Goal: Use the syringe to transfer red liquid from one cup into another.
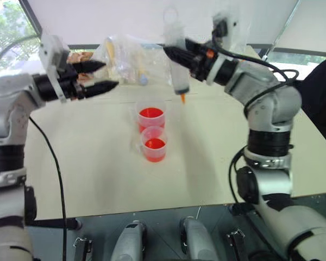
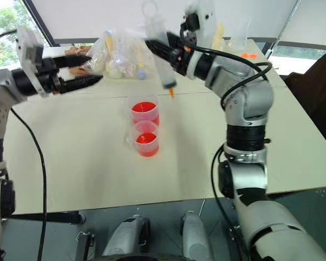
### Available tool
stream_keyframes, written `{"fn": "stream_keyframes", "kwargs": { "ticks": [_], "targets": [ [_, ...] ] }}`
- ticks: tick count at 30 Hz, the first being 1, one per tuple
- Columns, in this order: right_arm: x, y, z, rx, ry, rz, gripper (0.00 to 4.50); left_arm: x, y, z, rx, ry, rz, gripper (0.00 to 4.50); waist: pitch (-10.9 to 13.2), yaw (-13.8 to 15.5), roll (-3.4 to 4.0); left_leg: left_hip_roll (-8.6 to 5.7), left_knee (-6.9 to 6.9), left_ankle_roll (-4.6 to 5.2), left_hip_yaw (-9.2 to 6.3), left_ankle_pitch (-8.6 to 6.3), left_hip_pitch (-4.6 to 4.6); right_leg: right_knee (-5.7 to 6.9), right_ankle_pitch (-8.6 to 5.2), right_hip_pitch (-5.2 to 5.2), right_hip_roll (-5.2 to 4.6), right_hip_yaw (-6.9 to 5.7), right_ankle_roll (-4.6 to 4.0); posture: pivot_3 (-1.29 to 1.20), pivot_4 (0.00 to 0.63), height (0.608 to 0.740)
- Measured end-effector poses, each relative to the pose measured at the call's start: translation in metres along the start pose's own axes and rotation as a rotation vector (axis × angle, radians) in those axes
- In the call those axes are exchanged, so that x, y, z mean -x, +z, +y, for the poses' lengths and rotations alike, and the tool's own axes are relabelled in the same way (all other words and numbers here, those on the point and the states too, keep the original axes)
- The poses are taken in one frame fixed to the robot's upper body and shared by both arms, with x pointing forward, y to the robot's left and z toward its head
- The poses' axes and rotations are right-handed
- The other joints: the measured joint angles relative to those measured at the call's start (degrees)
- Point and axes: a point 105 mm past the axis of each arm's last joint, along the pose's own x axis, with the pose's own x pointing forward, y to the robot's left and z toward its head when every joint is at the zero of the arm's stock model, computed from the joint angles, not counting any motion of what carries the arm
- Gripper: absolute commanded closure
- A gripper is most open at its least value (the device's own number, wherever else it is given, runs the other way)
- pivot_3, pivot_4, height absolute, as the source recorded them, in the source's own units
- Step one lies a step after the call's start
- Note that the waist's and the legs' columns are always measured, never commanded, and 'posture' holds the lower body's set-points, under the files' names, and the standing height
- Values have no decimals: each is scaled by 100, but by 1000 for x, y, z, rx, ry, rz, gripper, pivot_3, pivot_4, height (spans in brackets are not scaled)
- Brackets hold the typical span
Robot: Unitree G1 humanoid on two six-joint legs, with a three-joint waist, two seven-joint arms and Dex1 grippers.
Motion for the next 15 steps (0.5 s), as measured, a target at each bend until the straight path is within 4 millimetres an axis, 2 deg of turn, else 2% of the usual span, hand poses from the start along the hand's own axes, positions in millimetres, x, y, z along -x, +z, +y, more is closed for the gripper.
{"fn": "stream_keyframes", "kwargs": {
  "ticks": [2, 5, 7, 10, 12, 14, 15],
  "targets": [
    [-7, 0, 3, 0, 5, -54, 3064, -2, 1, 4, -19, -1, 1, 822, 0, -5, 0, 0, 0, 0, 0, 0, 0, 0, 0, 1, -1, 1, 0, 0, 150, 740],
    [-15, -11, -3, -39, -27, -90, 3064, -7, -2, 6, -38, -4, 6, 822, 0, -2, 0, 1, 0, -1, -2, 0, 0, 0, 0, 1, -1, 0, 0, 0, 150, 740],
    [-20, -19, -3, -61, -35, -104, 3064, -14, 5, 9, -59, -2, -17, 822, 0, 1, 0, 0, 0, -1, -1, 1, -1, 0, 0, 1, 0, -1, 0, 0, 150, 740],
    [-27, -40, -3, 10, -82, -85, 3064, -27, 28, 7, -124, -23, -78, 822, 0, -8, -1, 0, 0, -1, -2, 1, -1, 2, 0, 1, 0, 0, 0, 0, 150, 740],
    [-27, -65, -6, 6, -141, -59, 3064, -36, 43, 2, -168, -50, -117, 822, 0, -11, -1, -1, 0, -2, -1, 1, -1, 2, 0, 1, 0, 0, 0, 0, 150, 740],
    [-26, -86, -6, -17, -173, -28, 3064, -42, 51, -2, -190, -67, -141, 822, 1, -19, 1, 0, -1, -2, -4, 1, -1, 13, 0, -3, 0, 3, 0, 0, 150, 740],
    [-27, -88, -6, -20, -176, -26, 3064, -43, 51, -3, -194, -70, -144, 822, 1, -20, 1, 0, -1, -2, -6, 1, -1, 21, 0, -6, -1, 5, 0, 0, 150, 740]
  ]
}}
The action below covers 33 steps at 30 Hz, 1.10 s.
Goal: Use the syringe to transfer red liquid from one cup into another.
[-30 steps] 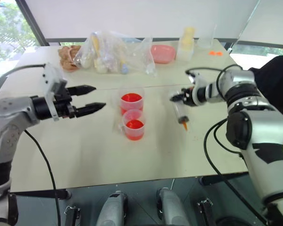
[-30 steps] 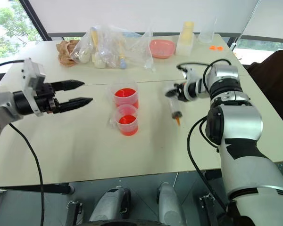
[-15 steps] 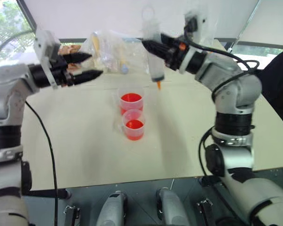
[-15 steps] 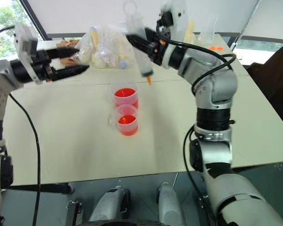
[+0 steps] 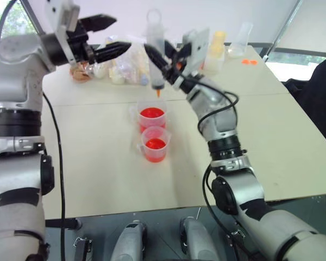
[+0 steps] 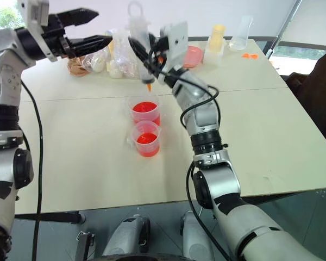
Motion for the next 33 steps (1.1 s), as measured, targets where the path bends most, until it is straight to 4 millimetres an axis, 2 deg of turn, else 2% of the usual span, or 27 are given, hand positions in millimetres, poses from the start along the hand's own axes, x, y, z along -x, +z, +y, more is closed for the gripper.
{"fn": "stream_keyframes", "kwargs": {
  "ticks": [4, 8, 11, 18, 25, 33],
  "targets": [
    [-2, 4, 4, 15, -1, -35, 3064, -9, -1, -1, -14, -8, 3, 822, 0, -5, 0, 0, 0, 0, -2, 0, 0, 13, -1, -7, 1, 2, 0, 0, 150, 740],
    [-2, 0, 11, 3, 8, -34, 3064, -12, -8, 0, -72, -14, 49, 822, 0, -4, 0, 0, 1, -1, -3, 1, 1, 23, -1, -10, 2, 3, -1, 0, 150, 740],
    [1, -5, 14, -7, 8, -23, 3064, -13, -18, 4, -45, 3, 58, 822, 0, 1, 0, 0, 5, -1, -3, 1, 1, 25, -1, -9, 2, 3, -1, 0, 150, 740],
    [2, -5, 20, -9, 4, -31, 3064, -20, -23, 17, -89, 70, 64, 822, 0, 6, -1, -1, 6, -1, -4, 1, 0, 26, -2, -9, 2, 3, 0, 0, 150, 740],
    [8, -15, 18, -24, -17, -9, 3064, -28, -30, 10, -71, 38, 61, 822, 0, 0, -1, 0, 6, -1, -3, 1, 0, 28, -2, -11, 2, 3, 0, 0, 150, 740],
    [5, -18, 24, -25, -4, 0, 3064, -29, -20, -2, -74, -47, 40, 822, 0, -3, -1, 1, 6, -1, -5, 1, 0, 30, -2, -11, 3, 3, 0, 0, 150, 740]
  ]
}}
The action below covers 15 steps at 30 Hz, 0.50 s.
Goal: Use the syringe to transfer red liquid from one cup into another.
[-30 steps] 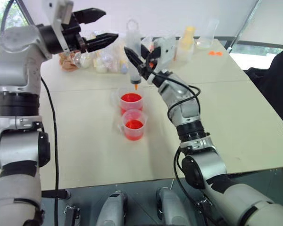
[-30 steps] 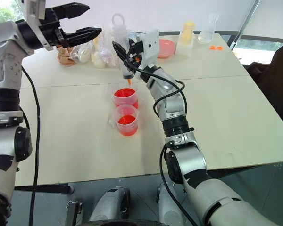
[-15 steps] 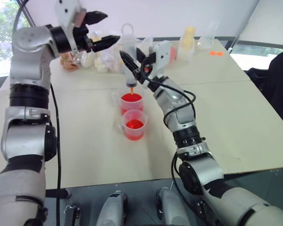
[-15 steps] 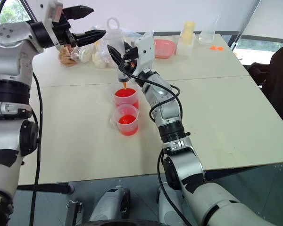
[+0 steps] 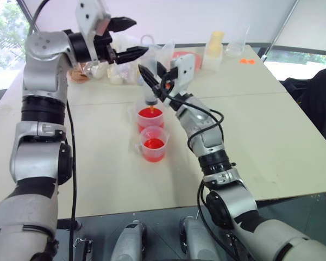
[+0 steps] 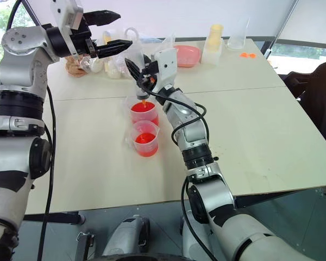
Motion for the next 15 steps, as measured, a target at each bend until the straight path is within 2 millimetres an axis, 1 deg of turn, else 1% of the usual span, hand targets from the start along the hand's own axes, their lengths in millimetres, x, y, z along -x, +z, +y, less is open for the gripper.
{"fn": "stream_keyframes", "kwargs": {
  "ticks": [10, 15],
  "targets": [
    [-1, -2, 4, 7, 9, 8, 3064, 0, 1, 3, -32, 37, 10, 822, 0, 3, 0, -1, 2, 0, 0, 0, 0, 0, 0, 0, 0, 0, 0, 0, 150, 740],
    [0, -5, 5, 4, 7, 15, 3064, 1, -3, 6, -39, 54, 28, 822, 0, 2, 0, -1, 2, 0, 0, 0, 0, 0, 0, 0, 0, 0, 0, 0, 150, 740]
  ]
}}
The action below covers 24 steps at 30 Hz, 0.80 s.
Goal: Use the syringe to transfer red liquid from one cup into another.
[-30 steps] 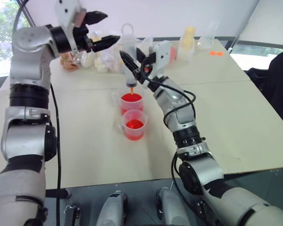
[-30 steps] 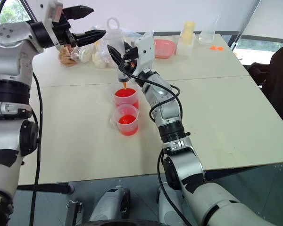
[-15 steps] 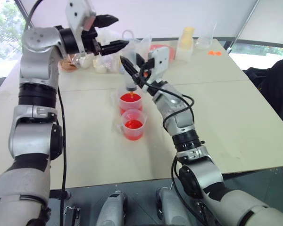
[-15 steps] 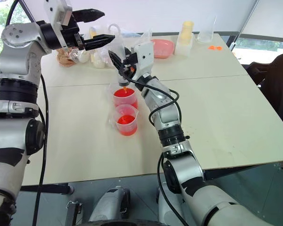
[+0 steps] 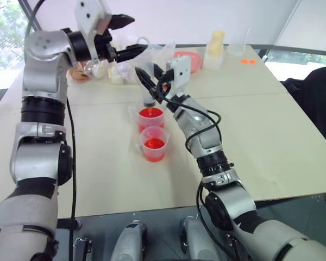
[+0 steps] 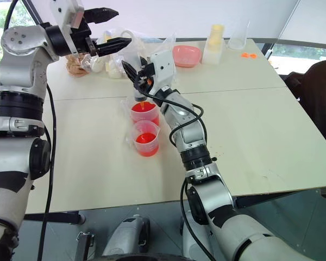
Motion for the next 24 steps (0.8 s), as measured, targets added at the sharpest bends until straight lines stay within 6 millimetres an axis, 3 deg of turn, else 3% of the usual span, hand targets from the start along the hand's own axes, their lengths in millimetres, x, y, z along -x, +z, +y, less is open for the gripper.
{"fn": "stream_keyframes", "kwargs": {
  "ticks": [10, 21, 24],
  "targets": [
    [0, -1, 0, 2, -5, 3, 3064, 3, -6, 5, -28, 25, 31, 822, 0, 3, 0, 0, 0, 0, 0, 0, 0, 0, 0, 0, 0, 0, 0, 0, 150, 740],
    [9, -16, -2, 46, -27, 43, 3064, -16, -14, -6, -79, -11, 69, 822, 0, -7, 0, 1, 0, 0, 1, 0, 0, 0, 0, -1, 2, 0, 0, 0, 150, 740],
    [12, -20, -2, 44, -27, 49, 3064, -16, -17, -12, -69, -39, 70, 1717, 0, -3, 0, 1, 0, 0, 1, 0, 0, 0, 0, -1, 2, 1, 0, 0, 150, 740]
  ]
}}
